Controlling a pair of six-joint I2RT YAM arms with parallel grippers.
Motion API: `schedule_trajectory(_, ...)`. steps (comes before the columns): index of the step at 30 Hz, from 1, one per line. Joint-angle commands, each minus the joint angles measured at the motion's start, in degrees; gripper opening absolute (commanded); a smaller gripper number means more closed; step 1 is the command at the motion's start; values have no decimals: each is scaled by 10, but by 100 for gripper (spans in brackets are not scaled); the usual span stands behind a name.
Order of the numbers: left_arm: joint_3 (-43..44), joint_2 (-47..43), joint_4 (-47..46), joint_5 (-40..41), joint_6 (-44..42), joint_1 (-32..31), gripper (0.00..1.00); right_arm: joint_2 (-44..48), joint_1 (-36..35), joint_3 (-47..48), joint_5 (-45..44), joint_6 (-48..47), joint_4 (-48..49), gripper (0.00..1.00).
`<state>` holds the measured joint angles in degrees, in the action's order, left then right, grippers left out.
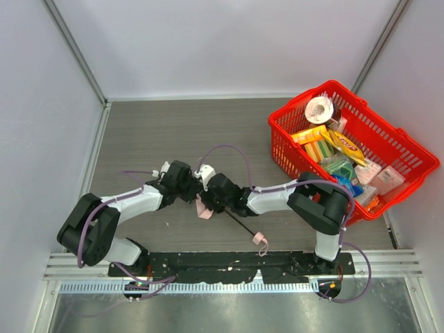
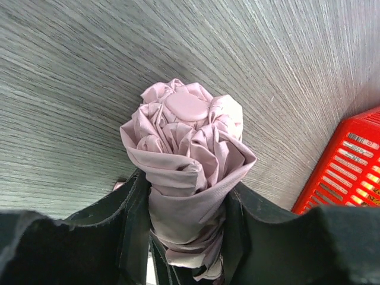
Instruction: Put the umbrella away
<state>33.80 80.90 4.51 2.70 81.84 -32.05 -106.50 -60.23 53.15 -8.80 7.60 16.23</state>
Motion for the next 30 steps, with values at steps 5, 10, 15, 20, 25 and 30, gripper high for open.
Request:
schedule_trajectory(5, -26, -15, 87, 27, -74, -25, 57, 38, 70, -35, 257, 40, 87, 1)
schedule_trajectory(10, -28, 3, 80, 23, -85, -26, 64, 52, 102, -29, 337, 51, 95, 1)
schedule_trajectory(15, -11, 31, 66, 17, -90, -32, 65, 56, 109, -28, 403, 81, 129, 1)
schedule_trajectory(20, -5, 37, 52, 13, -93, -41, 68, 50, 131, -35, 475, 137, 204, 1)
schedule_trajectory(25, -14, 22, 49, 15, -95, -43, 75, 54, 137, -24, 504, 131, 181, 1)
schedule_trajectory(30, -36, -11, 33, 1, -78, -42, 77, 73, 141, -30, 517, 137, 177, 1)
